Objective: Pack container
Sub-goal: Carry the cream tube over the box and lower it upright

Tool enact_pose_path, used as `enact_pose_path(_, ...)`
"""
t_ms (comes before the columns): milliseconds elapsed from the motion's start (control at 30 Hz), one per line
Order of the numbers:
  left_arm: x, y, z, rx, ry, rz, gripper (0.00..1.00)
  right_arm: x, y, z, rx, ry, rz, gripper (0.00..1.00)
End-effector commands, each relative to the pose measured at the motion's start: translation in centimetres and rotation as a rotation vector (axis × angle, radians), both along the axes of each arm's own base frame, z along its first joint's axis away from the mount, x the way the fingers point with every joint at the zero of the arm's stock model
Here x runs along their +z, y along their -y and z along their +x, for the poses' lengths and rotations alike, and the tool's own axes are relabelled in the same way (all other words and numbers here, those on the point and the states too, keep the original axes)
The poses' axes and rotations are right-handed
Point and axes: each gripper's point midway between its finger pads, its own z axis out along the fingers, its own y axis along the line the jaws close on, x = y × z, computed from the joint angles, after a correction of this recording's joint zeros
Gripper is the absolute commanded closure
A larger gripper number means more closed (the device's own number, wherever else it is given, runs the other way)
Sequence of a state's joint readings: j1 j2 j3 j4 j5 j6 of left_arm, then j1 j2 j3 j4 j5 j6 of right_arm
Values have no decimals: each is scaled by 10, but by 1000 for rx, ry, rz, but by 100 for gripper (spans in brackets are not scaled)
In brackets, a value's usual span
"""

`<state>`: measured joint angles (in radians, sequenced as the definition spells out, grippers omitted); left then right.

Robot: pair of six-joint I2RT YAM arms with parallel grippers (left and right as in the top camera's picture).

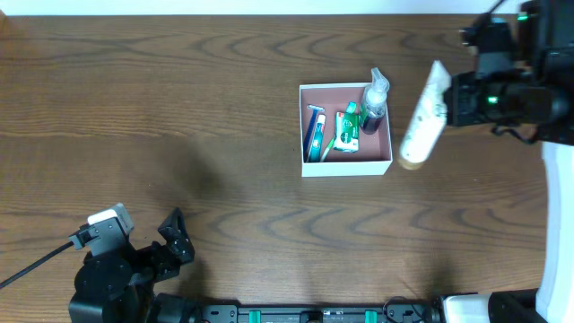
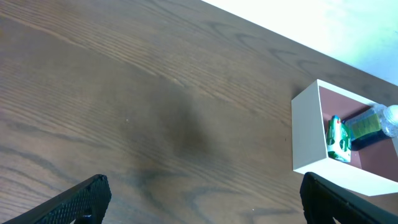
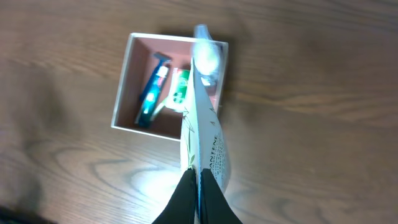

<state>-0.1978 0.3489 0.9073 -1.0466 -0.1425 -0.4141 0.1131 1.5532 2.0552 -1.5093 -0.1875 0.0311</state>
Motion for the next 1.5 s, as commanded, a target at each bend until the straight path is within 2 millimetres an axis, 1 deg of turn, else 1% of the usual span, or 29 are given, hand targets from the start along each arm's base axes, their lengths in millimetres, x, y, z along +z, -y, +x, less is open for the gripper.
enact_pose_path(0,1,-3,0,12,5,16,2,-5,-21,4,30,1,34,99)
enact_pose_path(100,1,-3,0,12,5,16,2,-17,-31,11,50,0,33,99)
enact_pose_path(233,1,-3,0,12,5,16,2,-39,-43,19,79,-11,30,99)
enact_pose_path(367,1,-3,0,12,5,16,2,-59,-45,29,76,-9,2,99)
enact_pose_path(567,1,-3,0,12,5,16,2,-80,-55,42,137,36,-28,99)
enact_pose_path(833,1,-3,0,12,5,16,2,-103,-56,50,160,44,-49,99)
enact_pose_path(1067,1,-3,0,12,5,16,2,-118,-39,51,112,28,-135,99)
enact_pose_path(1233,1,-3,0,12,5,16,2,-127,-40,54,112,31,-132,99)
enact_pose_path(1467,1,-3,0,12,5,16,2,-151,-40,52,105,6,-128,99)
